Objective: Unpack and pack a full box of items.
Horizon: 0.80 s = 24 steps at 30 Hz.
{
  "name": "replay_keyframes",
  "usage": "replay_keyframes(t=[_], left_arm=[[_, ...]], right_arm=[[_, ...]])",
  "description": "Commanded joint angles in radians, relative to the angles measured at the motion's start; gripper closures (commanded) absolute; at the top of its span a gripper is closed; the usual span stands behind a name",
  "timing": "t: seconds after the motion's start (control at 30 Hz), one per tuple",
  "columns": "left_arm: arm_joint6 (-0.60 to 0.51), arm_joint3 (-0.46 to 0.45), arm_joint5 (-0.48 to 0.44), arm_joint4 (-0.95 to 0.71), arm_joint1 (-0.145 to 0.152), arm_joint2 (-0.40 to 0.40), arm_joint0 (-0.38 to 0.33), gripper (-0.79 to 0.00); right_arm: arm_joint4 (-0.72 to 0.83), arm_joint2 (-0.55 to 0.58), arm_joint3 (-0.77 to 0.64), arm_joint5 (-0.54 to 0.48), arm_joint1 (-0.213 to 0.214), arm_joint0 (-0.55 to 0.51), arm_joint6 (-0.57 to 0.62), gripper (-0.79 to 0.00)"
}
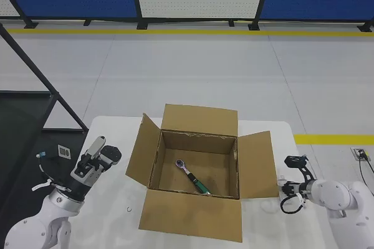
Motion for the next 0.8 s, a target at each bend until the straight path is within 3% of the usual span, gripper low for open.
replay_keyframes(t=[0.0, 0.1, 0.17, 0.63, 0.77], left_arm=[[0.0, 0.0, 0.0, 0.0, 0.0, 0.0, 0.0, -0.785], [0.0, 0.0, 0.0, 0.0, 0.0, 0.0, 0.0, -0.785], [0.0, 0.0, 0.0, 0.0, 0.0, 0.0, 0.0, -0.785], [0.0, 0.0, 0.0, 0.0, 0.0, 0.0, 0.0, -0.785], [0.0, 0.0, 0.0, 0.0, 0.0, 0.0, 0.0, -0.785]], right_arm=[[0.0, -0.006, 0.006, 0.003, 0.001, 0.004, 0.0, -0.154], [0.003, -0.014, 0.015, 0.004, 0.003, 0.011, 0.003, -0.194], [0.014, -0.014, 0.023, -0.002, 0.004, 0.015, 0.003, -0.283], [0.036, -0.032, 0.048, 0.003, 0.014, 0.026, -0.014, -0.486], [0.042, -0.033, 0.047, 0.005, 0.017, 0.025, -0.017, -0.477]])
